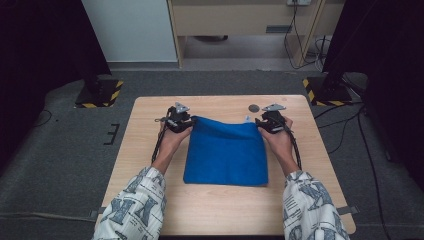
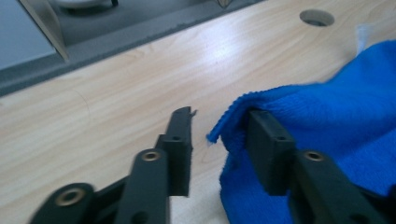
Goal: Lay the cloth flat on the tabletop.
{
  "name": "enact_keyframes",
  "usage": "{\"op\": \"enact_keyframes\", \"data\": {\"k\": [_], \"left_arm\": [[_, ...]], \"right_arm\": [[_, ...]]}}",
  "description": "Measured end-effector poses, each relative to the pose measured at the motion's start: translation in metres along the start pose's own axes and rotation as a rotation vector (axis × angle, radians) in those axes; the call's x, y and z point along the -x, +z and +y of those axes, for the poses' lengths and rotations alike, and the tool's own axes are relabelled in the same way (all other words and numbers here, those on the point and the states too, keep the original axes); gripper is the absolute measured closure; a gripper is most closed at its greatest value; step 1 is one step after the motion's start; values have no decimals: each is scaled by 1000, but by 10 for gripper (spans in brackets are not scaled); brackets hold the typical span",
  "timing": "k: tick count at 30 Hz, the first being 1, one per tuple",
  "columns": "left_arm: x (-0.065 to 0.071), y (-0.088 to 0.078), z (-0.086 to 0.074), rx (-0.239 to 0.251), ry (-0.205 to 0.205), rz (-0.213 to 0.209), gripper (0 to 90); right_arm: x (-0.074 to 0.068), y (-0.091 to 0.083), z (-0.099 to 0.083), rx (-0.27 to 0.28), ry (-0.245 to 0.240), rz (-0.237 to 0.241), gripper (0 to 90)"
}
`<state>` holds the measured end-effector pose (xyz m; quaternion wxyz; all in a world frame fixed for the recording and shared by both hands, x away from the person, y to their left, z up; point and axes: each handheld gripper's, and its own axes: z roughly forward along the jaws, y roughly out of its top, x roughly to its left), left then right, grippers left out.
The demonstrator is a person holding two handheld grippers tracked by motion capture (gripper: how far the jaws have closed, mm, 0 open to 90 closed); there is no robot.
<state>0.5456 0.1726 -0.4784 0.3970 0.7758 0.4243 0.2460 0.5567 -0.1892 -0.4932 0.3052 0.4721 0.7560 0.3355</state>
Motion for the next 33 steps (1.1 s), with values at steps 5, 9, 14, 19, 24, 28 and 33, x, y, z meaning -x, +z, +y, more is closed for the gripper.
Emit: {"op": "enact_keyframes", "data": {"k": [5,9,14,19,24,28,33], "left_arm": [[-5,-10,3,19,-16,12,566],[-5,-22,7,6,-3,10,570],[2,-43,9,10,21,11,580],[14,-63,-4,12,26,-8,587],[26,-81,-25,5,51,-40,593],[30,-90,-41,4,37,-51,596],[35,-96,-60,-20,44,-75,592]], "right_arm": [[5,-13,4,11,-4,6,337],[3,-24,7,9,-10,27,330],[-4,-43,2,12,-23,70,363],[-10,-63,-19,22,8,115,431],[-15,-83,-44,14,22,164,543],[-20,-94,-59,9,29,198,582],[-30,-106,-75,0,31,240,579]]}}
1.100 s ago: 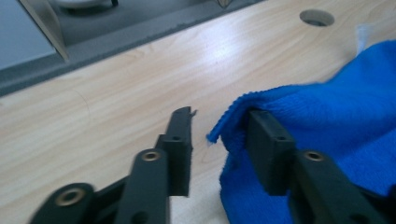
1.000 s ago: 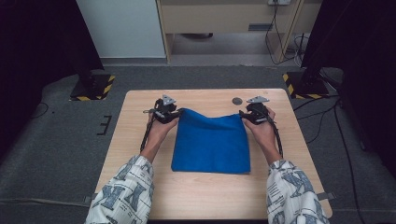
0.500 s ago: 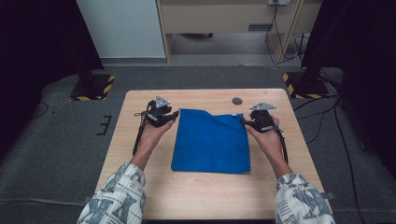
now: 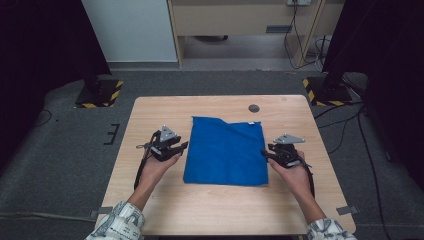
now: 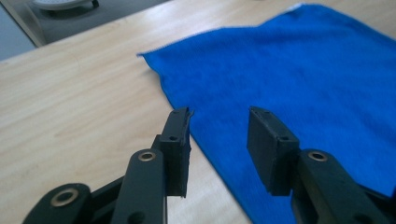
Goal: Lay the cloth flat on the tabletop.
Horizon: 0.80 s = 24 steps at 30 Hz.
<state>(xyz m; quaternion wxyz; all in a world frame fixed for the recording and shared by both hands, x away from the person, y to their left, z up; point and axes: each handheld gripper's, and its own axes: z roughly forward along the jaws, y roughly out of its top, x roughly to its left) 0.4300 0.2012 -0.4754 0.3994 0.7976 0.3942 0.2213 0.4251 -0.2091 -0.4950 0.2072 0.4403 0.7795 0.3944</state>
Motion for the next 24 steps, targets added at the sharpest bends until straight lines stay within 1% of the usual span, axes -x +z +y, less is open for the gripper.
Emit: {"op": "enact_keyframes", "data": {"k": [3,5,6,7,9,12,14,16,17,18,20,24], "left_arm": [[5,-2,-11,-13,8,-15,587],[9,-2,-17,-29,14,-28,580],[12,-1,-21,-33,17,-34,573],[14,-1,-24,-37,19,-40,573],[17,-1,-29,-40,21,-53,567],[22,-3,-36,-44,27,-69,557],[25,-5,-40,-46,23,-83,548],[28,-5,-45,-70,43,-92,546],[31,-4,-48,-87,64,-87,546],[32,-4,-51,-97,76,-83,547],[34,-5,-54,-107,78,-87,546],[37,-6,-57,-127,88,-105,538]], "right_arm": [[-6,-4,-10,-15,-14,20,581],[-10,-6,-16,-20,-16,31,580],[-14,-7,-23,-33,-23,39,575],[-14,-7,-23,-33,-23,39,575],[-18,-8,-29,-41,-24,41,564],[-21,-11,-36,-48,-13,50,540],[-23,-12,-40,-60,-11,54,529],[-24,-12,-44,-73,-21,56,521],[-26,-12,-46,-78,-18,51,520],[-26,-13,-48,-81,-24,52,520],[-27,-13,-50,-92,-21,51,516],[-31,-13,-54,-117,-51,48,518]]}}
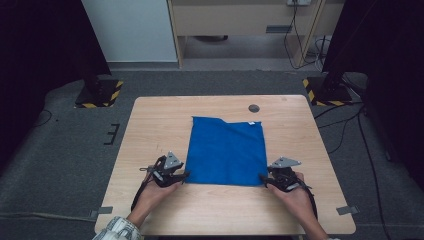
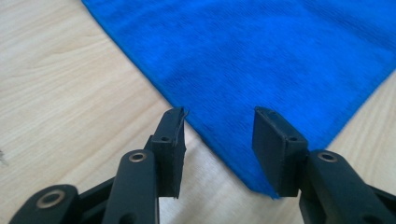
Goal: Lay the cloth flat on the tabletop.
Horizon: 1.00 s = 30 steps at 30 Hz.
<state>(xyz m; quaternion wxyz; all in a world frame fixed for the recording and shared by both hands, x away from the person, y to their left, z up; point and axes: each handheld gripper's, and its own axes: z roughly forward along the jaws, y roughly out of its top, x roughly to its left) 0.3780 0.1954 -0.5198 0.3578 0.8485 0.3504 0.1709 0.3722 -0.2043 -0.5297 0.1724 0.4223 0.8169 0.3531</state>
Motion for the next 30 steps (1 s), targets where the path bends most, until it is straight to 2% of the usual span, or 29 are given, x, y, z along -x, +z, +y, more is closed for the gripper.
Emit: {"op": "enact_keyframes", "data": {"k": [6,14,20,23,28,30], "left_arm": [[3,3,-4,-42,8,-6,542],[10,-3,-8,-64,-7,-24,560],[21,-10,-12,-73,5,-47,564],[24,-13,-14,-75,4,-53,562],[30,-18,-18,-81,13,-63,563],[30,-20,-19,-80,14,-54,535]], "right_arm": [[-1,0,-1,-2,-5,-5,516],[2,-5,-4,-13,-16,3,511],[1,-12,-9,-26,-20,15,503],[0,-15,-12,-31,-38,18,501],[-2,-19,-15,-38,-45,17,456],[-2,-19,-15,-37,-39,14,372]]}}
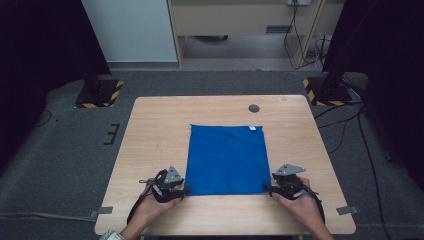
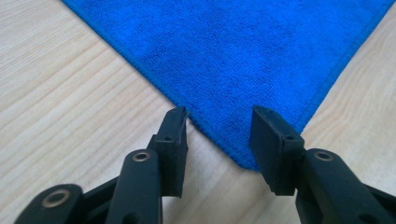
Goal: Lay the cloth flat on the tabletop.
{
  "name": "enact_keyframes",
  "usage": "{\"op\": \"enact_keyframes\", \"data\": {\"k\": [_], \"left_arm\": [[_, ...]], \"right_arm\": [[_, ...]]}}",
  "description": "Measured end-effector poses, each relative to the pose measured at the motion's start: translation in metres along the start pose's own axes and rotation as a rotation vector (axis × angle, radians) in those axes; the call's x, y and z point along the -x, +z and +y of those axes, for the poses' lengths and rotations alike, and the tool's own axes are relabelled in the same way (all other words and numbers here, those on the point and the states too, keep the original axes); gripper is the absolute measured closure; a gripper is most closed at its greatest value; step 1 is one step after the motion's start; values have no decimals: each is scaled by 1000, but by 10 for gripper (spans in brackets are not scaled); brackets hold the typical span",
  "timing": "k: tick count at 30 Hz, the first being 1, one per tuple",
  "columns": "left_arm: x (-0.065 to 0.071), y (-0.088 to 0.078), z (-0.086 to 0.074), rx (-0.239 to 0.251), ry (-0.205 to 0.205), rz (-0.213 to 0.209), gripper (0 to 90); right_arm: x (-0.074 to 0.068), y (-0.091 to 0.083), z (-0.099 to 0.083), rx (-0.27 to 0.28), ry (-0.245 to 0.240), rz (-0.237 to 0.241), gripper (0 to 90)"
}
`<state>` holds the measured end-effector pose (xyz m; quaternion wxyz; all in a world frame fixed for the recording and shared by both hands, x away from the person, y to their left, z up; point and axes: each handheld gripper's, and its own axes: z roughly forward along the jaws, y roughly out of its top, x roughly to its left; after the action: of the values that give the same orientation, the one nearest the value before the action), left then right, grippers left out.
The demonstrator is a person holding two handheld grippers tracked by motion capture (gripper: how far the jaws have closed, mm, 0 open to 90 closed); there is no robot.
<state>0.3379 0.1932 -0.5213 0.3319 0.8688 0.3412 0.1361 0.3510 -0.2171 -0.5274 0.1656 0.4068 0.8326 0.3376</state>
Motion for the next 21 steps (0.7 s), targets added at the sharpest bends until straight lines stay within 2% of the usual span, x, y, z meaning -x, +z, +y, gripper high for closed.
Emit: {"op": "enact_keyframes", "data": {"k": [4,6,9,13,18,21], "left_arm": [[-12,-4,4,67,-36,8,369],[-17,-5,8,99,-60,-1,303],[-24,-4,15,116,-59,0,220],[-30,-1,20,121,-61,1,172],[-38,1,26,123,-74,-7,135],[-45,2,29,132,-101,-15,114]], "right_arm": [[-1,-2,7,50,3,9,251],[-3,-3,13,75,7,32,208],[-5,0,22,89,16,58,169],[-5,9,32,81,25,85,124],[-10,19,45,91,32,96,114],[-15,23,52,86,24,107,111]]}}
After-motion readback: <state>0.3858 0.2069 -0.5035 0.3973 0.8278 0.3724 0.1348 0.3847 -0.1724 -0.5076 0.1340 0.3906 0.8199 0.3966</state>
